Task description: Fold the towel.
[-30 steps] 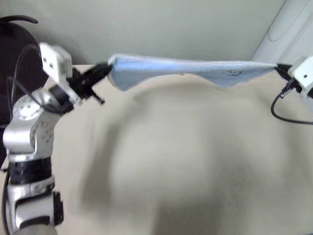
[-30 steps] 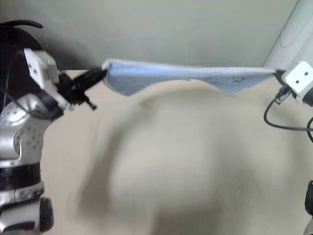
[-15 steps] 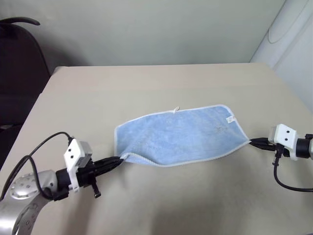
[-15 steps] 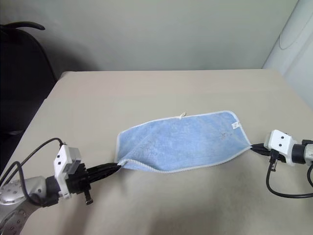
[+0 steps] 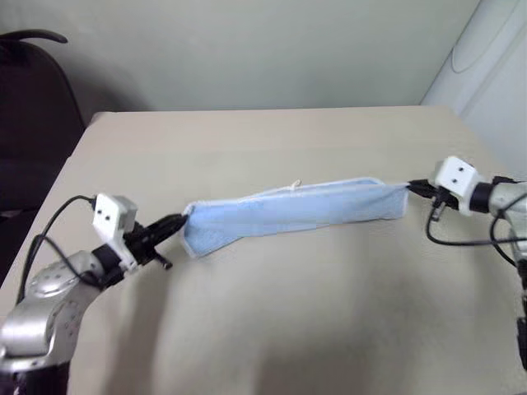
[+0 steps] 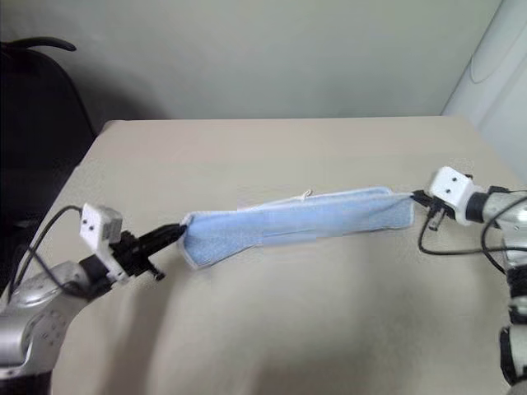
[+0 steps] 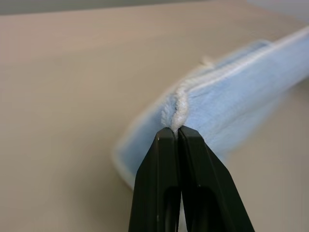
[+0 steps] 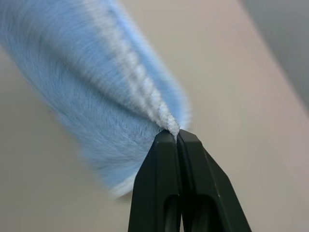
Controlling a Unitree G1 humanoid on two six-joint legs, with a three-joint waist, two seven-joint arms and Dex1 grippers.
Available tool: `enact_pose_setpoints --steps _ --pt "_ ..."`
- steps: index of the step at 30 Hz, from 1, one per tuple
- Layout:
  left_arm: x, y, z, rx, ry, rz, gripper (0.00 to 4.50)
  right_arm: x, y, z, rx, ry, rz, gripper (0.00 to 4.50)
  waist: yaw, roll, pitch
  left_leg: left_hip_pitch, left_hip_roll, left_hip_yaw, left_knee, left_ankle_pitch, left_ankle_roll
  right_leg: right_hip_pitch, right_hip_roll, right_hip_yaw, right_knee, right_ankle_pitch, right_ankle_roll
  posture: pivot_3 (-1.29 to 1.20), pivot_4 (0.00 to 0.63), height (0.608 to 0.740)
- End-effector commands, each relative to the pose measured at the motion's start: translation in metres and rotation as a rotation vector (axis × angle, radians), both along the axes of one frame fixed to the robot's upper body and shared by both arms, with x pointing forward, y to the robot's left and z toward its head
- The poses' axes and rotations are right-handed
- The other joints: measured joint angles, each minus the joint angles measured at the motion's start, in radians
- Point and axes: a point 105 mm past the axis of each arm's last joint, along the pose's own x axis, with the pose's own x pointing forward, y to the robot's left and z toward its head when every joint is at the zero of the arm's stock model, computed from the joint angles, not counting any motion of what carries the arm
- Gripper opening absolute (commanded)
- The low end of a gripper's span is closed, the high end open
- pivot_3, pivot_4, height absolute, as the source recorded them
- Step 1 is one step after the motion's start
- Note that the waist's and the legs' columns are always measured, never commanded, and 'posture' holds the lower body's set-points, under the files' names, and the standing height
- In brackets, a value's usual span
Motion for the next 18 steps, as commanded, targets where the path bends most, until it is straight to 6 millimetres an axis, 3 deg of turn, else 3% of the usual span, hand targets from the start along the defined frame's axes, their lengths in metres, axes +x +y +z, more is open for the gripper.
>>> enact_pose_setpoints --steps 1,7,15,16,18 --pt "0.019 0.006 -0.002 0.040 -0.028 0.067 0.03 0.021 -0.006 0.006 -0.043 -0.068 -0.086 0.00 0.000 0.000 0.000 0.000 0.000 0.000 0.000 0.000 0.000 -0.001 0.000 0.000 0.000 0.000 0.000 0.00 0.150 0.740" --pt "0.044 0.007 -0.019 0.095 -0.006 0.117 0.03 0.046 0.004 0.000 -0.087 -0.094 -0.155 0.00 -0.001 0.000 0.000 -0.004 0.000 0.000 0.000 0.004 -0.006 -0.004 0.000 0.000 0.001 0.000 -0.001 0.00 0.150 0.740" --pt "0.056 0.004 -0.033 0.163 0.013 0.127 0.03 0.058 0.012 -0.008 -0.194 -0.132 -0.181 0.00 0.000 0.001 0.000 -0.005 0.000 0.000 -0.001 0.004 -0.006 -0.006 -0.001 0.000 0.001 0.001 -0.001 0.00 0.150 0.740" --pt "0.055 0.003 -0.035 0.172 0.018 0.117 0.01 0.057 0.012 -0.009 -0.203 -0.134 -0.177 0.21 -0.001 0.001 0.000 -0.006 0.000 0.000 -0.001 0.004 -0.006 -0.006 -0.001 0.000 0.001 0.001 -0.001 0.00 0.150 0.740" --pt "0.054 0.001 -0.038 0.158 0.029 0.110 0.52 0.056 0.012 -0.012 -0.208 -0.132 -0.173 0.67 -0.001 0.001 0.000 -0.006 0.000 0.000 -0.002 0.004 -0.006 -0.007 -0.001 0.000 0.001 0.001 -0.001 0.00 0.150 0.740"
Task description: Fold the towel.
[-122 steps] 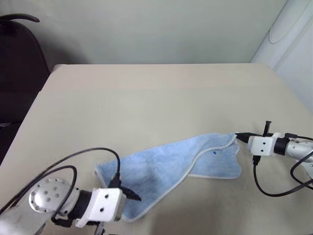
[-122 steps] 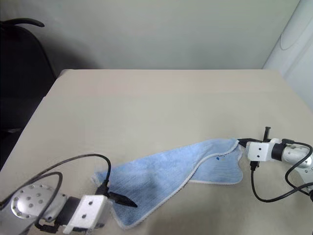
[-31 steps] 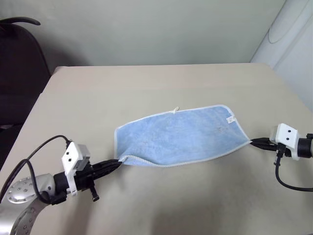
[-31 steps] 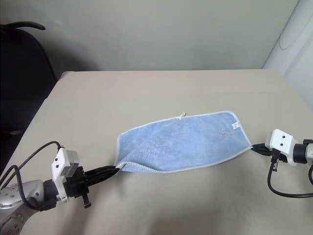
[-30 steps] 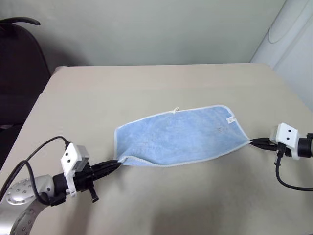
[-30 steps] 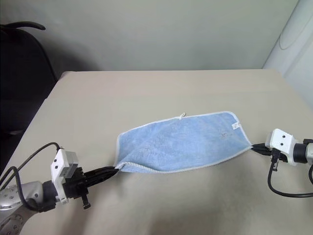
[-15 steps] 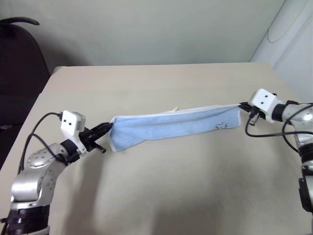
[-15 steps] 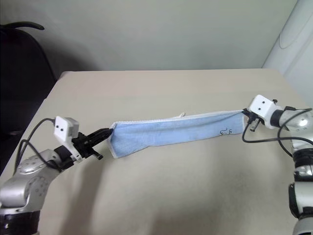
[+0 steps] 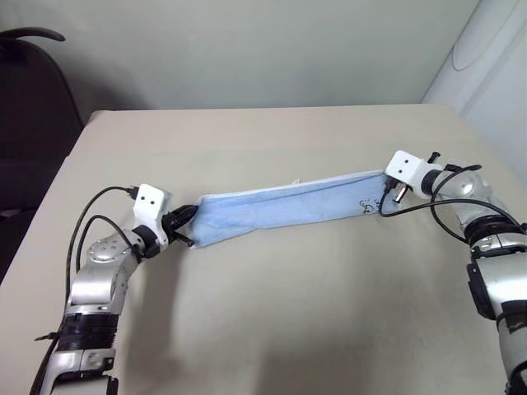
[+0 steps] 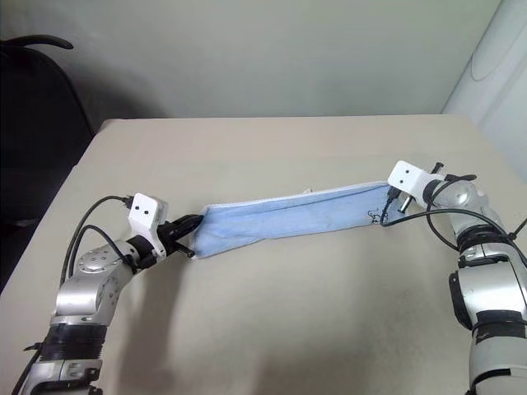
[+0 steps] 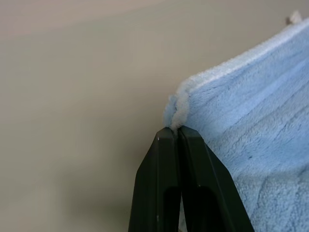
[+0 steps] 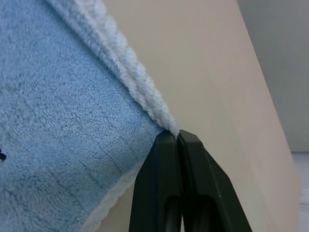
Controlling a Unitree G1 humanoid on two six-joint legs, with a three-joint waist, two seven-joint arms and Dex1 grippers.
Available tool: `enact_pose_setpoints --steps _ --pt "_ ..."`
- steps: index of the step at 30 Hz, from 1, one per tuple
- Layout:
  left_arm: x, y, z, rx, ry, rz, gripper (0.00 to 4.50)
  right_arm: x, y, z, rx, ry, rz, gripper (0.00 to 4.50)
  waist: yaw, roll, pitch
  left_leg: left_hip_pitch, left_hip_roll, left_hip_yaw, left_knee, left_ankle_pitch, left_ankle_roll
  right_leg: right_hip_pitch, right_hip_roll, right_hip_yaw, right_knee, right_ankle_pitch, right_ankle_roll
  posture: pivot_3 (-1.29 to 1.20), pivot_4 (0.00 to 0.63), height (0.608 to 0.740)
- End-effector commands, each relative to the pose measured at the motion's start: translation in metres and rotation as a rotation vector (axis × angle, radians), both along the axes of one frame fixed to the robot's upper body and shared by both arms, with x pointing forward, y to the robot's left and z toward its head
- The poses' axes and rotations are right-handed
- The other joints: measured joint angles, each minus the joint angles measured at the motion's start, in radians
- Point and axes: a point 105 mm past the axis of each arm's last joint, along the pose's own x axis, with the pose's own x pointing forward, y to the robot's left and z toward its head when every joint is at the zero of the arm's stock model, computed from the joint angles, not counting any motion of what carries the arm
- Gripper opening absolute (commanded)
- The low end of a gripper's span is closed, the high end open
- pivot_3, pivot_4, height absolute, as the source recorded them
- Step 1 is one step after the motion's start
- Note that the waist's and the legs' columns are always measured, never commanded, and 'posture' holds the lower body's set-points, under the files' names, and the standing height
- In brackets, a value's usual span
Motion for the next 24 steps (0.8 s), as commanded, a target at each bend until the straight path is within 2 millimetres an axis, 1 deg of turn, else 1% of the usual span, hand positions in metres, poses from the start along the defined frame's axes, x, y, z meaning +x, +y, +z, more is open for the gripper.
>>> enact_pose_setpoints --steps 1,5,8,10,11,13,15,17,19,21,23,24 --pt "-0.002 0.001 0.003 -0.012 -0.015 -0.004 0.78 0.001 -0.005 0.011 -0.034 -0.050 -0.003 1.02 0.000 0.000 0.000 0.000 0.000 0.000 0.000 0.000 0.000 0.000 0.000 0.000 0.000 0.000 0.000 0.00 0.150 0.740" --pt "-0.005 0.002 -0.001 0.004 -0.002 -0.007 2.19 -0.001 -0.010 0.011 -0.065 -0.078 -0.005 2.41 0.000 0.000 0.000 0.000 0.000 0.000 -0.001 0.000 0.000 -0.001 0.000 0.000 0.000 0.000 0.000 0.00 0.150 0.740" --pt "-0.009 0.004 -0.002 0.000 0.000 -0.004 3.35 -0.005 -0.015 0.012 -0.117 -0.111 0.016 3.51 0.001 0.000 0.000 -0.001 0.000 0.000 -0.001 0.000 0.001 -0.001 -0.001 0.000 0.000 0.000 0.000 0.00 0.150 0.740" --pt "-0.010 0.007 -0.004 0.008 0.002 0.011 4.09 -0.006 -0.018 0.016 -0.142 -0.145 0.020 4.24 0.001 0.000 0.000 0.000 0.000 0.000 -0.001 0.000 0.001 -0.001 -0.001 0.000 0.000 0.000 0.000 0.00 0.150 0.740" --pt "-0.010 0.011 -0.005 0.034 0.000 0.032 4.43 -0.007 -0.021 0.020 -0.156 -0.174 0.017 4.50 0.001 0.000 0.000 0.000 0.000 0.000 -0.002 0.000 0.001 -0.001 -0.001 0.000 0.000 0.000 0.000 0.00 0.150 0.740" --pt "-0.011 0.017 -0.008 0.064 0.003 0.064 4.47 -0.009 -0.028 0.028 -0.157 -0.222 0.001 4.50 0.000 0.000 0.000 0.000 0.000 0.000 -0.002 0.000 0.001 -0.001 -0.001 0.000 0.000 0.000 0.000 0.00 0.150 0.740" --pt "-0.011 0.026 -0.002 0.045 -0.031 0.117 4.47 -0.013 -0.039 0.038 -0.038 -0.262 -0.051 4.50 -0.001 0.000 0.000 0.000 0.000 0.001 -0.003 0.000 0.001 -0.001 -0.001 0.000 -0.001 0.000 0.000 0.00 0.150 0.740" --pt "-0.011 0.036 0.008 0.037 -0.085 0.188 4.47 -0.016 -0.048 0.045 0.204 -0.270 -0.116 4.50 -0.002 0.000 0.000 0.000 0.000 0.001 -0.004 0.000 0.002 -0.001 -0.001 0.000 -0.001 0.000 0.000 0.00 0.150 0.740" --pt "-0.009 0.043 0.019 0.044 -0.134 0.239 4.47 -0.019 -0.054 0.044 0.477 -0.235 -0.176 4.50 -0.001 0.000 0.000 0.000 0.000 0.002 -0.005 0.001 0.001 -0.001 -0.001 0.000 -0.001 0.000 0.000 0.00 0.150 0.740" --pt "-0.008 0.041 0.035 0.031 -0.205 0.245 4.47 -0.024 -0.056 0.040 0.762 -0.166 -0.227 4.50 -0.001 0.000 0.000 0.000 0.000 0.002 -0.005 0.003 -0.001 -0.001 -0.001 0.001 -0.002 0.000 0.000 0.00 0.150 0.740" --pt "-0.008 0.032 0.050 0.019 -0.271 0.212 4.47 -0.033 -0.054 0.033 1.015 -0.067 -0.268 4.50 0.004 -0.001 0.000 0.000 0.000 0.002 -0.005 0.007 -0.009 0.000 -0.001 0.000 -0.002 0.000 0.000 0.00 0.150 0.740" --pt "-0.008 0.026 0.055 0.010 -0.290 0.187 4.47 -0.037 -0.054 0.031 1.115 -0.034 -0.291 4.50 0.006 -0.001 0.000 0.000 0.000 0.001 -0.005 0.008 -0.010 0.000 0.000 0.000 -0.002 0.000 0.000 0.00 0.150 0.740"
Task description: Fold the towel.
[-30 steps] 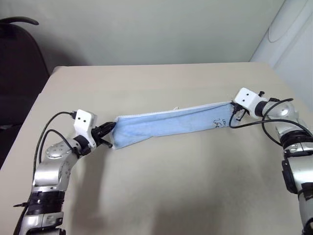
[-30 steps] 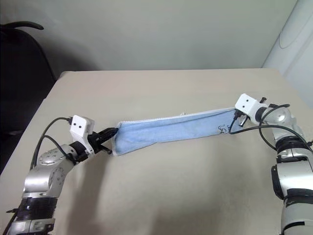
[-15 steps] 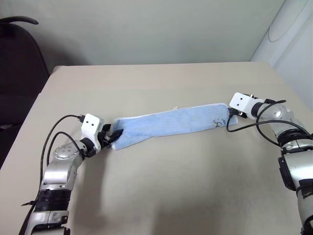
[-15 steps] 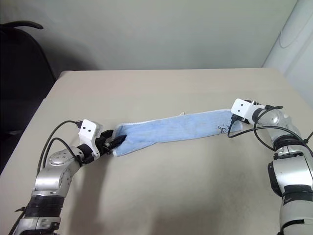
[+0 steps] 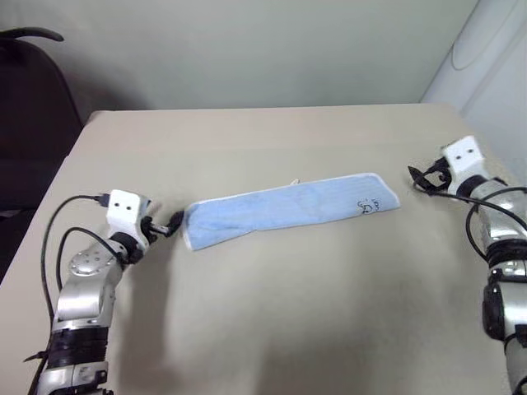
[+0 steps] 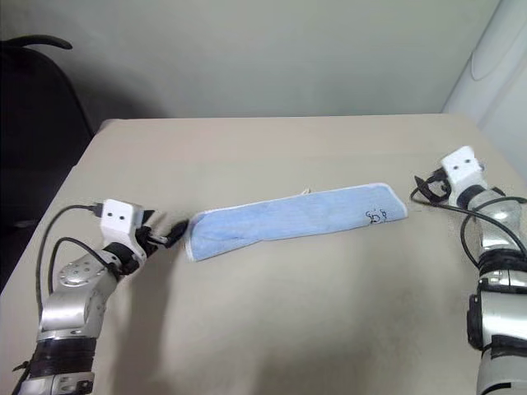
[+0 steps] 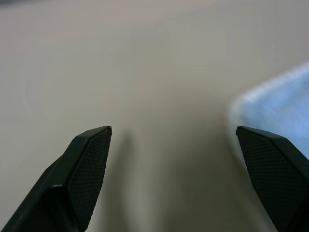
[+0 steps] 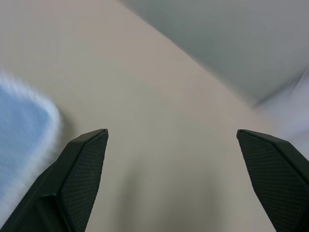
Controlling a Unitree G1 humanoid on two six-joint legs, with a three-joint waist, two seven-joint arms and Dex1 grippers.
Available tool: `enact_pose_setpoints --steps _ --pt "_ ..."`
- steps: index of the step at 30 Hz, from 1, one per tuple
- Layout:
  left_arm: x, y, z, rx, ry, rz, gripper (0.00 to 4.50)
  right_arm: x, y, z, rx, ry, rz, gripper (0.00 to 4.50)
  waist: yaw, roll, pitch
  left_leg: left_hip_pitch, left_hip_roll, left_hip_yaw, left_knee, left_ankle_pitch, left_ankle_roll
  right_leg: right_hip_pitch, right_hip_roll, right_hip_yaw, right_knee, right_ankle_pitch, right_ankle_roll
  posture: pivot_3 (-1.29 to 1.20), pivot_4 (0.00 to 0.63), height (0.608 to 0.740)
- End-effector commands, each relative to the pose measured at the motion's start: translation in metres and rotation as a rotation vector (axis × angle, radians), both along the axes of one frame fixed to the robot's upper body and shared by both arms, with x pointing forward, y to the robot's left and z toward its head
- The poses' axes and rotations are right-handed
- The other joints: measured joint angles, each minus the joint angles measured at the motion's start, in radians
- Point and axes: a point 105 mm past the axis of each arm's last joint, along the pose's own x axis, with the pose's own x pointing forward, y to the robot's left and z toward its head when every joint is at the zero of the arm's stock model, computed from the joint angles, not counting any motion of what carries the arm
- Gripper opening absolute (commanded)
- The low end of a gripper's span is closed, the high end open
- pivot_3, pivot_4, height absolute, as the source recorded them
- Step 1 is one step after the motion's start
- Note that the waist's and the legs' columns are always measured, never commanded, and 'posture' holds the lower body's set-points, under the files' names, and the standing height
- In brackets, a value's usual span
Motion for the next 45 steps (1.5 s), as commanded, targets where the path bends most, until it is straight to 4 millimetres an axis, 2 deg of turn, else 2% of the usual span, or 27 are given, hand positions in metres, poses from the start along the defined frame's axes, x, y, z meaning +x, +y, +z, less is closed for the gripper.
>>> enact_pose_setpoints --steps 1,6,11,14,17,22,25,30,36,45 --pt "-0.001 -0.024 0.041 0.005 -0.168 -0.103 4.47 -0.014 0.000 0.015 0.427 0.036 -0.009 4.50 0.003 0.000 0.000 0.000 0.000 0.000 0.000 0.000 0.000 0.000 0.000 0.000 0.000 0.000 0.000 0.00 0.150 0.740" --pt "-0.006 -0.057 0.044 0.038 -0.181 -0.270 4.47 -0.031 0.007 0.000 0.798 0.168 -0.054 4.50 0.000 0.000 0.000 0.000 0.000 0.000 0.000 0.000 -0.001 -0.001 0.001 0.001 0.000 0.000 0.000 0.00 0.150 0.740" --pt "-0.012 -0.088 0.052 0.046 -0.201 -0.425 4.47 -0.043 0.018 -0.007 0.977 0.237 -0.065 4.50 -0.002 0.000 0.000 0.001 0.000 0.000 0.000 0.000 0.000 -0.001 0.002 0.001 0.000 0.000 0.000 0.00 0.150 0.740" --pt "-0.019 -0.108 0.051 0.054 -0.195 -0.522 4.47 -0.047 0.028 -0.019 1.017 0.304 -0.077 4.50 -0.002 0.000 0.000 0.001 0.000 0.000 0.000 -0.001 0.001 -0.001 0.002 0.002 0.000 0.000 0.001 0.00 0.150 0.740" --pt "-0.022 -0.119 0.046 0.068 -0.182 -0.583 4.47 -0.047 0.034 -0.031 1.059 0.344 -0.100 4.50 -0.002 0.000 0.000 0.001 0.000 -0.001 0.000 -0.001 0.002 -0.001 0.002 0.001 0.001 0.000 0.001 0.00 0.150 0.740" --pt "-0.023 -0.128 0.045 0.052 -0.182 -0.610 4.47 -0.047 0.040 -0.052 1.114 0.409 -0.144 4.50 -0.003 0.000 0.000 0.001 0.000 -0.001 0.000 -0.005 0.010 -0.001 0.002 0.002 0.001 0.000 0.001 0.00 0.150 0.740" --pt "-0.024 -0.134 0.044 0.045 -0.183 -0.626 4.47 -0.045 0.044 -0.056 1.141 0.417 -0.146 4.50 -0.003 -0.001 0.000 0.002 0.000 -0.001 0.001 -0.005 0.010 -0.001 0.002 0.001 0.001 0.000 0.001 0.00 0.150 0.740" --pt "-0.024 -0.141 0.042 0.035 -0.183 -0.643 4.47 -0.026 0.058 -0.063 1.190 0.427 -0.140 4.50 -0.014 -0.004 -0.002 0.004 0.000 -0.001 0.001 -0.006 0.011 0.001 0.002 0.002 0.001 0.000 0.001 0.00 0.150 0.740" --pt "-0.024 -0.143 0.043 0.036 -0.186 -0.649 4.47 -0.011 0.082 -0.058 1.202 0.452 -0.067 4.50 -0.027 -0.005 -0.003 0.005 0.000 -0.001 0.001 -0.006 0.011 0.001 0.002 0.002 0.002 0.000 0.001 0.00 0.150 0.740" --pt "-0.033 -0.139 0.039 0.032 -0.179 -0.626 4.47 -0.011 0.103 -0.056 1.214 0.492 0.009 4.50 -0.029 -0.005 -0.003 0.004 0.000 -0.001 0.001 -0.006 0.011 0.001 0.002 0.002 0.002 0.000 0.001 0.00 0.150 0.740"
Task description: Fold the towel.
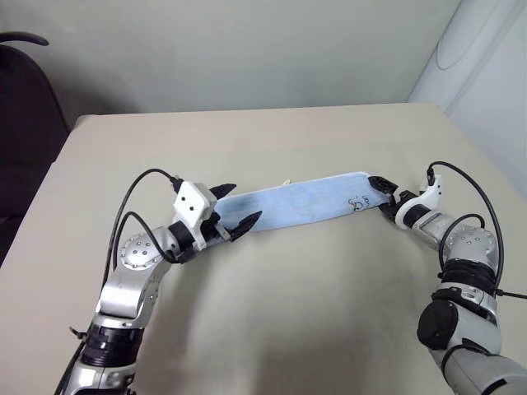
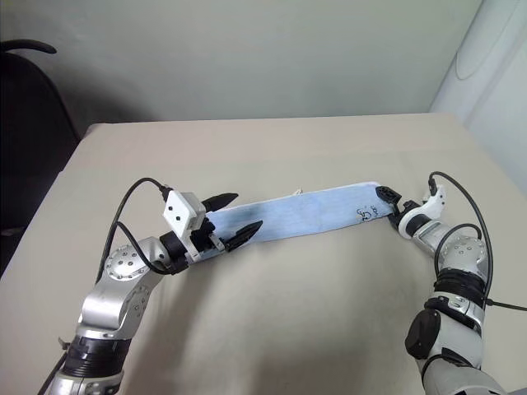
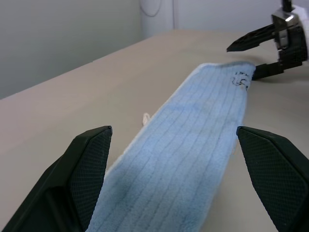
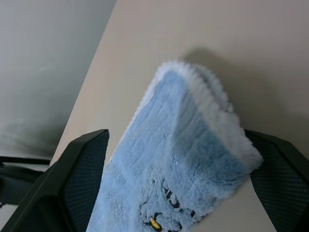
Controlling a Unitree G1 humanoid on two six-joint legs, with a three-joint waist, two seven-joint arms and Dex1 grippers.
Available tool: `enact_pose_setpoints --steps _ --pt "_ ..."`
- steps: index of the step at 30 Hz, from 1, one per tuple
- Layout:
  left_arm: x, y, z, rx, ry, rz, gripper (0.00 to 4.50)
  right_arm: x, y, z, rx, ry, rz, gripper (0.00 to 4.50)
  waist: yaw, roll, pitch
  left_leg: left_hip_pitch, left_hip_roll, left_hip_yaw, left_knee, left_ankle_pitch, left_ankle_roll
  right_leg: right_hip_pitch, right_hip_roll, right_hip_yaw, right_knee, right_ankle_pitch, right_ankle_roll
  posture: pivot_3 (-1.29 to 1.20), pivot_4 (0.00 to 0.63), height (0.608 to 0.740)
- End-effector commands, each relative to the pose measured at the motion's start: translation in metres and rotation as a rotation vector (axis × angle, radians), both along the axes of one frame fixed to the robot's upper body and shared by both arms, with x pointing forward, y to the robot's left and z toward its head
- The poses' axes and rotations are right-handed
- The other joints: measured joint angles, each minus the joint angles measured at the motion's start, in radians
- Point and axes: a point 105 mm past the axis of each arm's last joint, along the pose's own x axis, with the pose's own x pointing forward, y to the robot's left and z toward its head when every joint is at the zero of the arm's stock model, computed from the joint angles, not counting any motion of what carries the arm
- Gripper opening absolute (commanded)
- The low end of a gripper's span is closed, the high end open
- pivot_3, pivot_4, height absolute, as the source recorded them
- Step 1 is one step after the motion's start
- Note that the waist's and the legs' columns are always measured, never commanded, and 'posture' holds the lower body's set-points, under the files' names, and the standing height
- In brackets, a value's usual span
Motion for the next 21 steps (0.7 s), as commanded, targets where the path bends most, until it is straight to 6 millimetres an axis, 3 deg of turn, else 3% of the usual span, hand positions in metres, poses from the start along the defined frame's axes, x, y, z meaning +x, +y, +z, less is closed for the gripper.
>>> enact_pose_setpoints --steps 1,4,15,21 --pt "-0.006 0.001 0.010 -0.003 -0.047 0.006 4.47 -0.002 0.021 -0.005 0.032 0.017 0.077 4.50 0.000 0.000 0.000 0.000 0.000 0.000 0.000 0.000 0.000 0.000 0.000 0.000 0.000 0.000 0.000 0.00 0.150 0.740" --pt "-0.007 0.000 0.009 -0.002 -0.045 0.004 4.50 -0.002 0.022 -0.007 0.034 0.023 0.076 3.95 0.000 0.000 0.000 0.000 0.000 0.000 0.000 0.000 0.000 0.000 0.000 0.000 0.000 0.000 0.000 0.00 0.150 0.740" --pt "-0.005 -0.003 0.008 -0.010 -0.046 0.000 4.50 0.001 -0.011 -0.015 -0.005 0.047 -0.095 0.08 0.006 -0.003 -0.002 0.000 0.000 -0.003 0.001 0.000 0.001 0.003 0.000 -0.002 -0.001 0.000 0.000 0.00 0.150 0.740" --pt "-0.006 -0.002 0.007 -0.018 -0.042 0.007 4.50 -0.003 -0.039 0.008 -0.183 -0.087 -0.137 0.03 0.032 -0.003 -0.002 0.000 -0.002 -0.004 0.005 -0.002 0.004 0.005 -0.001 -0.003 -0.001 0.000 0.000 0.00 0.150 0.740"
